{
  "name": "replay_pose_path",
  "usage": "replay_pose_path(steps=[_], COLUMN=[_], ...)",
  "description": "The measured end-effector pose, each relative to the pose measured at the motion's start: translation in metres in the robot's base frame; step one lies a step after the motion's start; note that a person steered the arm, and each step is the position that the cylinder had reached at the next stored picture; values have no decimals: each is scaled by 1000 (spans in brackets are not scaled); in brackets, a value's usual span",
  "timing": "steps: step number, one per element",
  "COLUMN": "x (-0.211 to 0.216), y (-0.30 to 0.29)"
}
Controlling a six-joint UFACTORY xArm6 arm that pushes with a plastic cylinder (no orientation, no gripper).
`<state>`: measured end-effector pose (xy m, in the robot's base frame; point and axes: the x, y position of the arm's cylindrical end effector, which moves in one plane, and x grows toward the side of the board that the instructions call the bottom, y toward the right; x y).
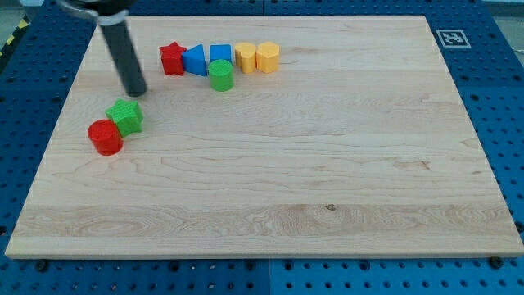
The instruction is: Place the green star below the triangle
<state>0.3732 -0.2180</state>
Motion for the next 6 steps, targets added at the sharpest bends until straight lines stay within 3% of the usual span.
replay_pose_path(steps=[1,2,4,6], x=[29,59,65,112], y=[-38,-35,28,73])
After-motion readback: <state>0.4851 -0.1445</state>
